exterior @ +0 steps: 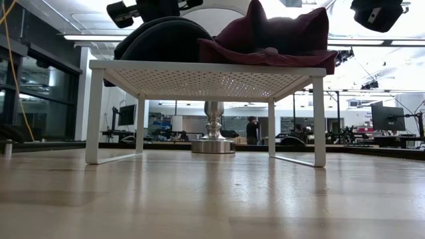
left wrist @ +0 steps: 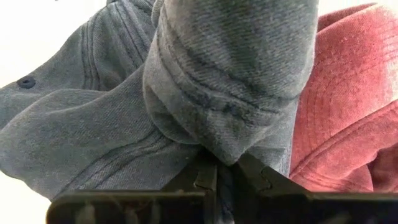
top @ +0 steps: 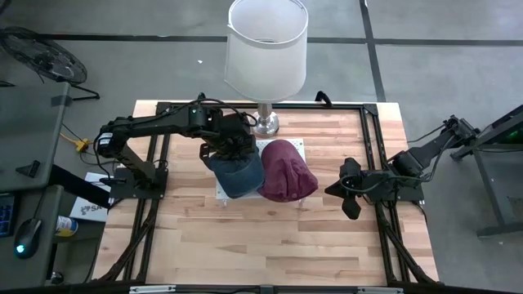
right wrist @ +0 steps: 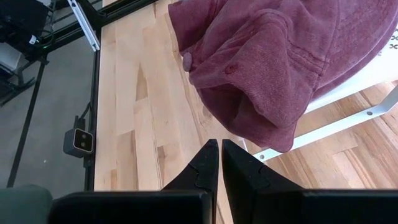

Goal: Pick & Place hat
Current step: Stack the blue cap on top of the other blue cap on the shelf

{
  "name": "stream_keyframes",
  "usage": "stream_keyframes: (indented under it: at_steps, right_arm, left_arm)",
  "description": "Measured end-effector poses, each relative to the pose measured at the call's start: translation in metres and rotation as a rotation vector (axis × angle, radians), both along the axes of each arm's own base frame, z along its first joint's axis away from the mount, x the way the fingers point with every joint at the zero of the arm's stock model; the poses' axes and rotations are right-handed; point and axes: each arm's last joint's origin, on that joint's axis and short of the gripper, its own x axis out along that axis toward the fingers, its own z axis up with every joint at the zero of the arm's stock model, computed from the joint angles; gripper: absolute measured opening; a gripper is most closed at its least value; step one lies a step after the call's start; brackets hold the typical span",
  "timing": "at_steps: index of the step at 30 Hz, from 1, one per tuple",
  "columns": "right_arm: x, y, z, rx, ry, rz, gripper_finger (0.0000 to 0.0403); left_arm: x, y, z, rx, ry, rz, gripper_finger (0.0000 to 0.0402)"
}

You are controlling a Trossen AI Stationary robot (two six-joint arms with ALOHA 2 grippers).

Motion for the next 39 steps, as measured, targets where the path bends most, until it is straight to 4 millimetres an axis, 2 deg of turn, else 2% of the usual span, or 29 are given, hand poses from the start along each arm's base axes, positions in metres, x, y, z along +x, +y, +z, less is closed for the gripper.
stream_keyframes:
  at_steps: [8,14,24,39]
  right_arm:
    - [0.000,0.000,0.000,0.000,0.000,0.000,0.0013]
    - [0.000,0.000,0.000,0.002,0.001,0.002,0.0013]
    - [0.000,0.000,0.000,0.012,0.006,0.013,0.0013]
    - [0.000,0.000,-0.001,0.024,0.013,0.001,0.0013]
  left_arm:
    - [0.000,0.000,0.000,-0.007,-0.001,-0.003,0.0071]
    - [0.000,-0.001,0.000,-0.008,-0.002,-0.027,0.0095]
    - [0.000,-0.002,0.001,-0.013,-0.009,-0.095,0.0102]
    - [-0.024,-0.004,0.022,0.040,-0.071,-0.105,0.0102]
